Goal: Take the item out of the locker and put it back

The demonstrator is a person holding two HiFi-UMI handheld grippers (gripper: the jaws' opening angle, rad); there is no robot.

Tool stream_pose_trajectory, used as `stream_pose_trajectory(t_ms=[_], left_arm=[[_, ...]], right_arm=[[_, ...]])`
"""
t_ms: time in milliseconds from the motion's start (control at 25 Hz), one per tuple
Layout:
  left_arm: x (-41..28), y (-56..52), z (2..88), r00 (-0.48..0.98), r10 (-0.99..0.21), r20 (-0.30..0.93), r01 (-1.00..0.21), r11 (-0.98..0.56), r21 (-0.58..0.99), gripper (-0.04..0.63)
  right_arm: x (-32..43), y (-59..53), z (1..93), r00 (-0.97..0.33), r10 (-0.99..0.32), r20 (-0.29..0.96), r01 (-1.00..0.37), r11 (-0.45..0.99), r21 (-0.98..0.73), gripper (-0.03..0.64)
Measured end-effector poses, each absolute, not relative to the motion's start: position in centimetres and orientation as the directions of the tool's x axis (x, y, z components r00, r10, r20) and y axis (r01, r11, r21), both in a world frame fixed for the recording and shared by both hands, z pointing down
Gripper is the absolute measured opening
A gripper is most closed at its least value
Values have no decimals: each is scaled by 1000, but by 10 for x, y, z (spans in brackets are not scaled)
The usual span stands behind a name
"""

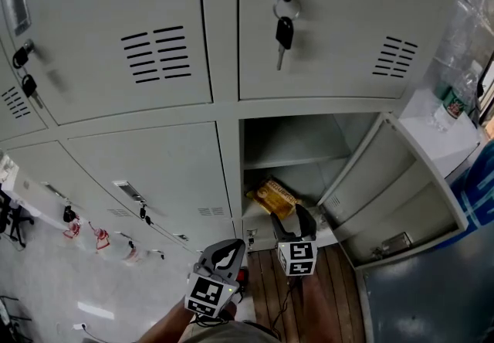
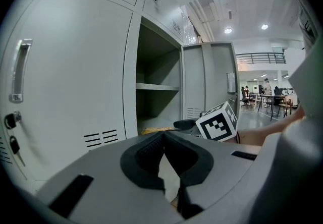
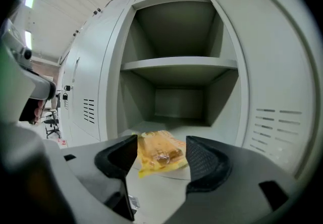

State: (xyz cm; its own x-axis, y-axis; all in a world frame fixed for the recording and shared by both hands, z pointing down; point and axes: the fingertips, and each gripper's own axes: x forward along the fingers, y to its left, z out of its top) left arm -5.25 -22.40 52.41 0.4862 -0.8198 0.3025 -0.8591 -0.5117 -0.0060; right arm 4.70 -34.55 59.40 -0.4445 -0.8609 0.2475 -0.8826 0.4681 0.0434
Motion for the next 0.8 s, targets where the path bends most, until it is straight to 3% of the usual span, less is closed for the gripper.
stream_pose_trajectory(t_ms=[480,800], left_arm=[[-54,-208,520,473,-833,287,-867,-498,-17,20],[-52,-205,497,475,-850,230,-868,-495,-38,20]], right_arm=[[52,-335,584,-439,-867,237,-891,454,11,301],[57,-303,531,-470,-867,167,-882,468,-54,282]])
